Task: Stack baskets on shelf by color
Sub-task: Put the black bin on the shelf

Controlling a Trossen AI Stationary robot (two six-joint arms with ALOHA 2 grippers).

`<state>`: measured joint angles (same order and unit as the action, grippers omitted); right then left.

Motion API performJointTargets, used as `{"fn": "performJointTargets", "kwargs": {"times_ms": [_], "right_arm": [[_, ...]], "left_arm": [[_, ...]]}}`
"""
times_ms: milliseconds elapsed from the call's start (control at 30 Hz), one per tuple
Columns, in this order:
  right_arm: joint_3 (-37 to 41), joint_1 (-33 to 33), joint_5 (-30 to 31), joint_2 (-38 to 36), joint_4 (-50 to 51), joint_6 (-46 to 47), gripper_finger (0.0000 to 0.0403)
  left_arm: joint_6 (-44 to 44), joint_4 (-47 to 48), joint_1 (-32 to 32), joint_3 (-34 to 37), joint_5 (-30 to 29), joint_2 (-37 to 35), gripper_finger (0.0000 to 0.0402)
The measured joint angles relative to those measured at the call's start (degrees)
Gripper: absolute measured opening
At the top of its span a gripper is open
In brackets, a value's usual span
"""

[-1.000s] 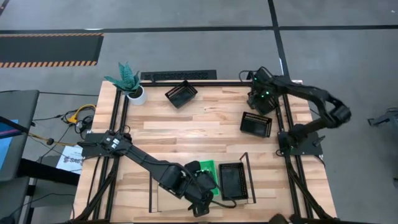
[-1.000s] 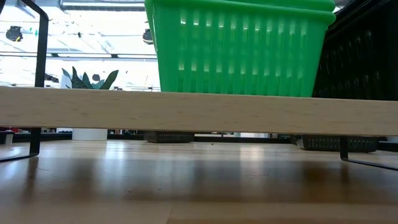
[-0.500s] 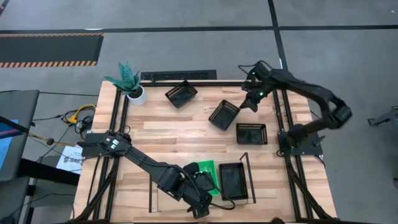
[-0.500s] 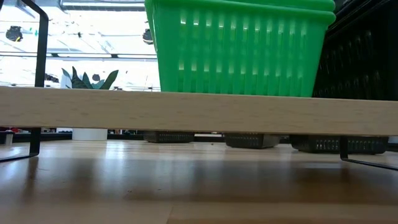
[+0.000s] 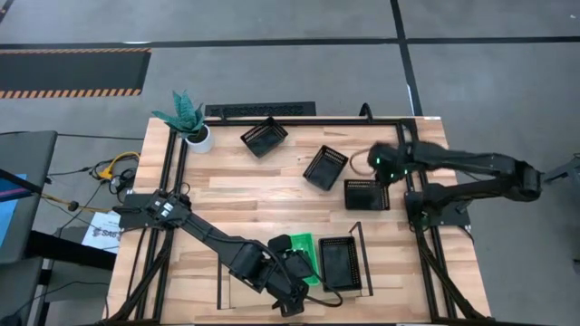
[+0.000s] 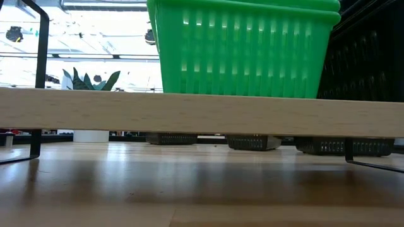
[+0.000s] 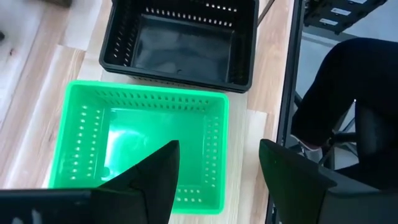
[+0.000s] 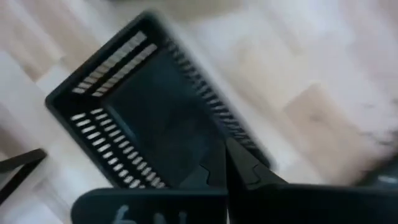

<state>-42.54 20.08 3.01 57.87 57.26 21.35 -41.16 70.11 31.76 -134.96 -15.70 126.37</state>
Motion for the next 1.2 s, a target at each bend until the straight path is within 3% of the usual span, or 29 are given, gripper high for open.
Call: {"fn": "performJointTargets", "kwargs": {"times_ms": [200, 433, 500, 667, 833, 967, 1200], "right_arm": [[10.56, -2.72, 0.00, 1.26, -11.09, 7.60, 0.0003], [11.71, -3.53, -0.33, 10.83, -29.80, 11.75, 0.0006], [11.65, -3.07, -3.36, 13.96, -36.47, 8.14, 0.0005], [8.07, -0.02, -19.06, 21.48, -46.99, -3.03, 0.0005], [2.47, 0.75, -22.39, 22.71, -45.27, -9.46, 0.0013], [-0.75, -0.21, -22.43, 17.69, -40.53, -11.14, 0.0014], [-3.17, -4.47, -22.40, 3.23, -29.53, -4.44, 0.0010]], "left_arm": [[0.19, 0.74, 0.18, 0.00, 0.02, 0.02, 0.0208], [0.21, 3.01, -0.17, 0.00, 0.02, 0.02, 0.0208], [0.21, 2.99, -0.26, 0.00, 0.02, 0.04, 0.0208], [0.23, 2.99, -0.30, 0.00, 0.02, 0.04, 0.0208], [0.31, 2.97, -0.32, 0.00, -1.59, 0.07, 0.0208], [4.32, 2.95, -0.32, 0.00, -8.09, 0.07, 0.0208], [11.07, 1.47, -2.27, 0.00, -28.59, 0.09, 0.0208]]}}
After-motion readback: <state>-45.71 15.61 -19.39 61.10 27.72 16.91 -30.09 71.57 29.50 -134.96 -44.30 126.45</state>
